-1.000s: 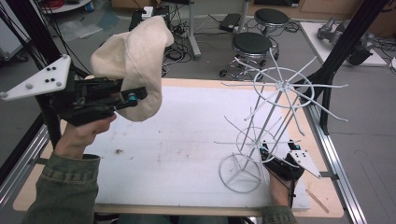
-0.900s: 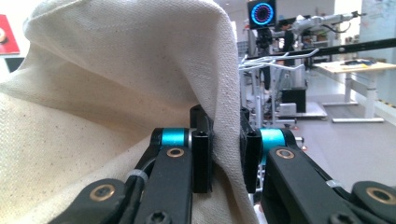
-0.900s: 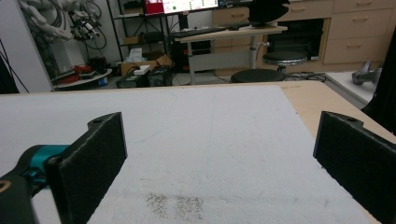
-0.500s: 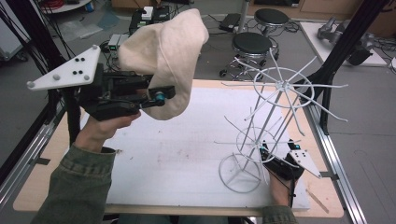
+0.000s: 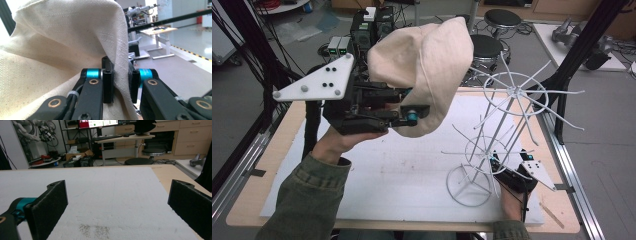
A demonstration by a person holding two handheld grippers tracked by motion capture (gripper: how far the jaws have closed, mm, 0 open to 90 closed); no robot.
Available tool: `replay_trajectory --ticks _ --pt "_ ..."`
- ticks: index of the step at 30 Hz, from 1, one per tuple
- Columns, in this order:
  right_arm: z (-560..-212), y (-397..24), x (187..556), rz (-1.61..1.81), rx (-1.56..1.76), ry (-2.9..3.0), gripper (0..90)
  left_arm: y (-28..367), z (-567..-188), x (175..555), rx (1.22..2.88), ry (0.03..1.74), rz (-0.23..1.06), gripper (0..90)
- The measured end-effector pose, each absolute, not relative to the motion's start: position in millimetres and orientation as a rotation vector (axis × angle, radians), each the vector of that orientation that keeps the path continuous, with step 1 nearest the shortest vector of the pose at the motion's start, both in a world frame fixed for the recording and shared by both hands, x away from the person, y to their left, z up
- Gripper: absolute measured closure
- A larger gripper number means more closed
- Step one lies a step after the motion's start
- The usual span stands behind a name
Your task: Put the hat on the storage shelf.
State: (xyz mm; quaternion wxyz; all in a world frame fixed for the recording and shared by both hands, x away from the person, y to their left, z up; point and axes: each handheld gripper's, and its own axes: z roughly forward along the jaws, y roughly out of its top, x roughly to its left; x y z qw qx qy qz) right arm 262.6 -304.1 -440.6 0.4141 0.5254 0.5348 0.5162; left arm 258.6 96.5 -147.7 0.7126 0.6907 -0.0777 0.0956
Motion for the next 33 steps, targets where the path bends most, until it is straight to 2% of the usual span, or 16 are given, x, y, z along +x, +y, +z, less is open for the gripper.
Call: replay_trajectory --ticks 12,28,33 --pt "-441 -304 262 1.296 1.319 1.348 1.6 86 -170 259 1.608 -0.2 0.191 79.8" --pt "-441 -304 262 1.29 1.315 1.349 1.6 94 -201 269 1.659 -0.157 0.127 76.7" --pt "-441 -303 262 1.291 1.318 1.347 1.7 84 -223 272 1.781 -0.149 0.142 72.4"
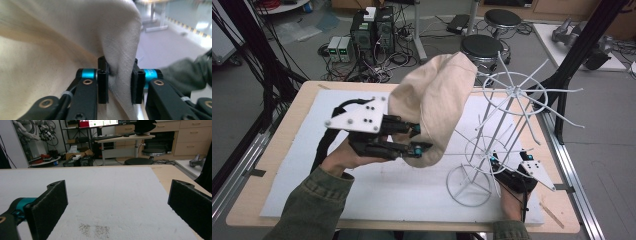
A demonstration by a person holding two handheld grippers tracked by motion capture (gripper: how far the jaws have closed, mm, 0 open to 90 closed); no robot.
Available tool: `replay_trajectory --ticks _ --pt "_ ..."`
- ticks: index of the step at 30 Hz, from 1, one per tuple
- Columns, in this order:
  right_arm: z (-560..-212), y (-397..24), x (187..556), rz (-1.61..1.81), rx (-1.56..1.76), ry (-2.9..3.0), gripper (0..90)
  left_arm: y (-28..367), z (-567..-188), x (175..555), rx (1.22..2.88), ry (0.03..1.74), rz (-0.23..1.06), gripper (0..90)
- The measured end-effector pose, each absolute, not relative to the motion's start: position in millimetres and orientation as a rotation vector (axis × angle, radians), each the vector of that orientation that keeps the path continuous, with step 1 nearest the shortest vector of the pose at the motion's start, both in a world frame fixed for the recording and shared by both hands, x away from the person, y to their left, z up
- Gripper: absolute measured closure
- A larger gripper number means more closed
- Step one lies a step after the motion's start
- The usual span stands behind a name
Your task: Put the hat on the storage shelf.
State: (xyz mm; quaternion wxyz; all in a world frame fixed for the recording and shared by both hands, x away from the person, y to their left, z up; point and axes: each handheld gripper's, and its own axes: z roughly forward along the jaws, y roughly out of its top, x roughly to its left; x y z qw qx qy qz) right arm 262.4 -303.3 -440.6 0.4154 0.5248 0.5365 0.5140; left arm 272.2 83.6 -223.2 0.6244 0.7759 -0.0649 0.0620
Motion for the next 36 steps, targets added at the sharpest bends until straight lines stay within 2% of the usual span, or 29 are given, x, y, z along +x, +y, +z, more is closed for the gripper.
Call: replay_trajectory --ticks 4,16,20,23,26,36 --pt "-440 -304 262 1.296 1.313 1.341 1.6 79 -237 277 1.762 -0.13 0.094 72.9" --pt "-440 -304 262 1.297 1.309 1.342 1.6 80 -244 280 1.762 -0.113 0.087 71.5" --pt "-440 -304 263 1.297 1.31 1.341 1.6 84 -244 280 1.744 -0.08 0.099 59.3" --pt "-440 -304 262 1.296 1.31 1.341 1.7 87 -243 279 1.729 -0.073 0.112 56.7" --pt "-440 -304 262 1.3 1.314 1.341 1.6 90 -242 279 1.717 -0.052 0.135 47.5" --pt "-440 -304 262 1.298 1.317 1.343 1.6 108 -247 280 1.671 0.019 0.169 35.3"
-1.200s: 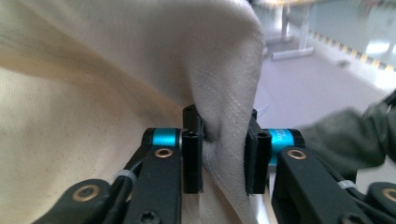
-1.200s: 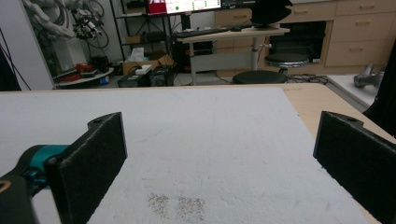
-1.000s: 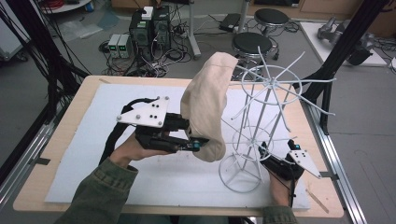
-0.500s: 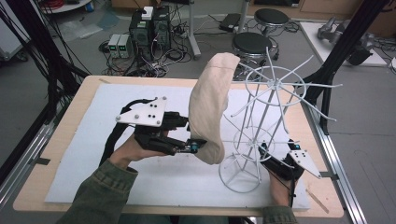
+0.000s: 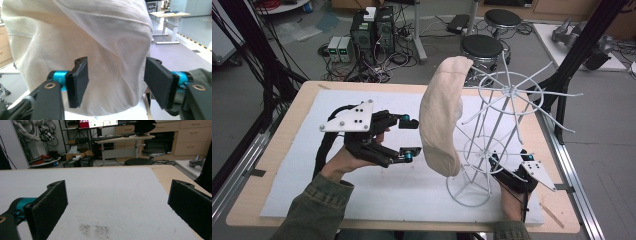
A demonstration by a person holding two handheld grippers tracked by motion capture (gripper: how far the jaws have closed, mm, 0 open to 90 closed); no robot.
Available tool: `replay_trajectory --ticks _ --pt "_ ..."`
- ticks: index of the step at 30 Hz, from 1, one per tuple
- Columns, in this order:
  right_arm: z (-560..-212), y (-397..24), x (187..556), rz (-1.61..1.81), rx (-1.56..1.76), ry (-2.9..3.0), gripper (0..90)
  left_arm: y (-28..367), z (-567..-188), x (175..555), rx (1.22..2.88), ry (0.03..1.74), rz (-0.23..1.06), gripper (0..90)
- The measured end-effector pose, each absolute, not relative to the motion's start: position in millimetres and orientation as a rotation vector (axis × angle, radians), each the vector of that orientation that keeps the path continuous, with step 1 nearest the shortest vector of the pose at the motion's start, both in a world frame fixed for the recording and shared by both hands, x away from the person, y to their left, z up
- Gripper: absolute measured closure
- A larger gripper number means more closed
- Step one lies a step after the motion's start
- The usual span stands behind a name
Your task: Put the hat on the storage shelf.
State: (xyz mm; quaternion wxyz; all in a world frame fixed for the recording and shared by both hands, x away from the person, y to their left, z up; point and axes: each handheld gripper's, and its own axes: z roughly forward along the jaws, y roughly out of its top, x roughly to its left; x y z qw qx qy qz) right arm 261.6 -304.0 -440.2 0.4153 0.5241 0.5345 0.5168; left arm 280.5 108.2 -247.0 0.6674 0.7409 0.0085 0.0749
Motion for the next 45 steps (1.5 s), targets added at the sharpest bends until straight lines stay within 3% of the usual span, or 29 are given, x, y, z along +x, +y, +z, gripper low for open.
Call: replay_trajectory --ticks 7,45 --pt "-440 -304 261 1.298 1.318 1.339 1.6 126 -250 280 1.642 0.08 0.207 29.1" --pt "-441 -305 261 1.3 1.339 1.327 1.6 224 -269 263 1.553 0.426 0.474 26.3"
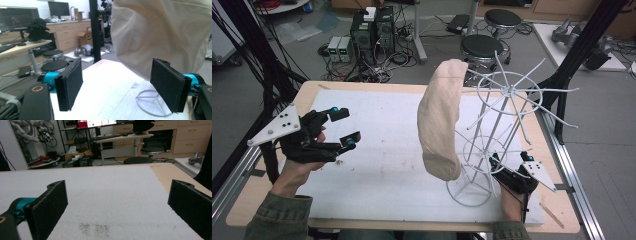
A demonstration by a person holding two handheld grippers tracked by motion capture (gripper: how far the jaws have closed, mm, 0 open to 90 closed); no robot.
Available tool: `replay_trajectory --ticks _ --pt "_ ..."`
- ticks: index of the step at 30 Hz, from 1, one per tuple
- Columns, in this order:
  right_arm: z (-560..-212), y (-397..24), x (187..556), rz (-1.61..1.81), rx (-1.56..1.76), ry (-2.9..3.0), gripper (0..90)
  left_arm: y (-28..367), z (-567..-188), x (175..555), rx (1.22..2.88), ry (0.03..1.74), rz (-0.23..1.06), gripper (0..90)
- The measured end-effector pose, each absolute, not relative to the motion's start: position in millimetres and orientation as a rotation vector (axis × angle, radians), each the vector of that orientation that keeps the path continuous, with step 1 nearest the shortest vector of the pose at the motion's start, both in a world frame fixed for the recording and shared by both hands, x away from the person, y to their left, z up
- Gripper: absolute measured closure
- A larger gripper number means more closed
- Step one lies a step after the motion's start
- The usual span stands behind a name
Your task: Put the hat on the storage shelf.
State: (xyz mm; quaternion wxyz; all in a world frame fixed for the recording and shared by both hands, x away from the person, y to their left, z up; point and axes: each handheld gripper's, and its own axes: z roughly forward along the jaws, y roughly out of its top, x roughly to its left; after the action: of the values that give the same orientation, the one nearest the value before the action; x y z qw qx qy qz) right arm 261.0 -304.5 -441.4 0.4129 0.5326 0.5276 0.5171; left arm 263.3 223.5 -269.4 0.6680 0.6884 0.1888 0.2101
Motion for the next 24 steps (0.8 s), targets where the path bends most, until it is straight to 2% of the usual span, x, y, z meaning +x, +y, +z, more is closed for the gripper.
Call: replay_trajectory --ticks 13,24 --pt "-441 -304 261 1.3 1.347 1.328 1.6 245 -281 258 1.536 0.526 0.519 22.3" --pt "-441 -304 260 1.302 1.346 1.326 1.6 271 -297 250 1.514 0.616 0.562 22.3"
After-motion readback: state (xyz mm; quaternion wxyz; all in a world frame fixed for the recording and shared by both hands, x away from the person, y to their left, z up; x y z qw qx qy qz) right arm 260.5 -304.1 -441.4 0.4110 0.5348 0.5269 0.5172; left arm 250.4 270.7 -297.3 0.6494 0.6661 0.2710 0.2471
